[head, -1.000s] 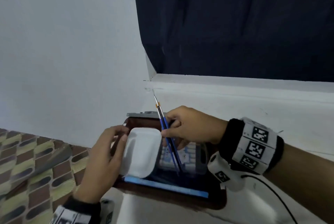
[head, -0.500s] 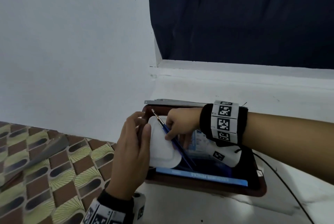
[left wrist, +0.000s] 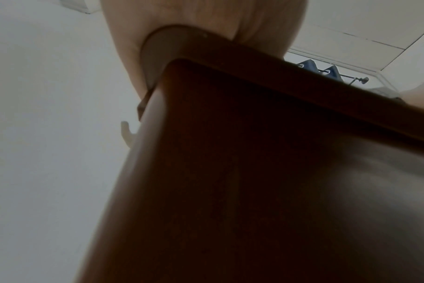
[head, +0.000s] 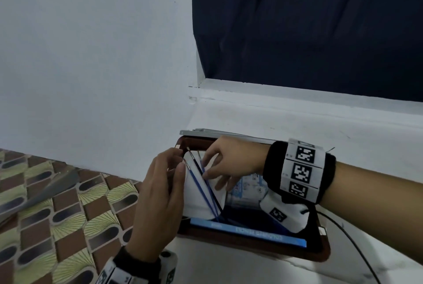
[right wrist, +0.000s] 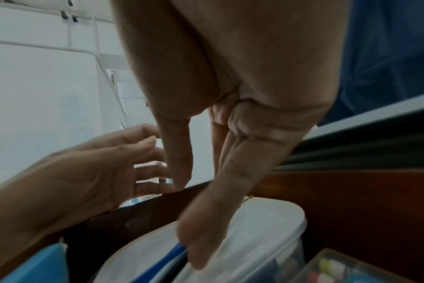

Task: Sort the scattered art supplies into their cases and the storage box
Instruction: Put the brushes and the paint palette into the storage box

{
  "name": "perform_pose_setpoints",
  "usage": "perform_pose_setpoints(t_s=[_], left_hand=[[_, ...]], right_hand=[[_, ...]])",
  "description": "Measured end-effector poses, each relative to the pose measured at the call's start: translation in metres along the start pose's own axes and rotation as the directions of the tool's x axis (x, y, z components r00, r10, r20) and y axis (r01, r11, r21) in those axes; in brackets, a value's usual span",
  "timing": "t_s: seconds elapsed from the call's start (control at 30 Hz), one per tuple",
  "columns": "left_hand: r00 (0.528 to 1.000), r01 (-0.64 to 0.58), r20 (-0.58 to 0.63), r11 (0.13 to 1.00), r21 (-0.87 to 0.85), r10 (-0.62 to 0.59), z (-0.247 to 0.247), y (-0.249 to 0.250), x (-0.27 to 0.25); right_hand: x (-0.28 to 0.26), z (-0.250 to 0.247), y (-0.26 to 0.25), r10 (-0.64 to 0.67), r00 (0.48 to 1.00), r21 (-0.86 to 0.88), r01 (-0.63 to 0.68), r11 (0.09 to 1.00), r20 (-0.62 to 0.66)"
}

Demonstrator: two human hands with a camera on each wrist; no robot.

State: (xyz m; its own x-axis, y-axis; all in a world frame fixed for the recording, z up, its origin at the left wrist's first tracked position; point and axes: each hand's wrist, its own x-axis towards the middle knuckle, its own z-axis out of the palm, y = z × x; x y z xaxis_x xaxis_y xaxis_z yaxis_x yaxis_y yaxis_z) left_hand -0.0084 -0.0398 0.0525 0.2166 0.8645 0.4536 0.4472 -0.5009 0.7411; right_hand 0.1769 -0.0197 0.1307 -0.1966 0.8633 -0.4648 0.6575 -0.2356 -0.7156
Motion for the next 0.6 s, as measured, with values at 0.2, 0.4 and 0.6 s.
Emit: perform_pose_setpoints(t_s=[0.2, 0.4, 0.6], left_hand=[[0.998, -0.062, 0.014, 0.997, 0.044, 0.062, 0.002, 0.010, -0.002], [0.995, -0.101, -0.014, 0.995, 0.005, 0.101, 0.013, 0.045, -0.008], [0.987, -0.163, -0.035, 0.972, -0.171, 0.159, 0.059, 0.122, -0.018]], right_hand=[[-0.018, -0.007, 0.005, -0.088, 0.996, -0.058, 0.087, 0.995, -0.008], [-0.063, -0.029, 0.018, -0.216, 0.966, 0.050, 0.225, 0.973, -0.139], [-0.138, -0.060, 0.081, -0.291, 0.886, 0.097, 0.346, 0.933, -0.362]])
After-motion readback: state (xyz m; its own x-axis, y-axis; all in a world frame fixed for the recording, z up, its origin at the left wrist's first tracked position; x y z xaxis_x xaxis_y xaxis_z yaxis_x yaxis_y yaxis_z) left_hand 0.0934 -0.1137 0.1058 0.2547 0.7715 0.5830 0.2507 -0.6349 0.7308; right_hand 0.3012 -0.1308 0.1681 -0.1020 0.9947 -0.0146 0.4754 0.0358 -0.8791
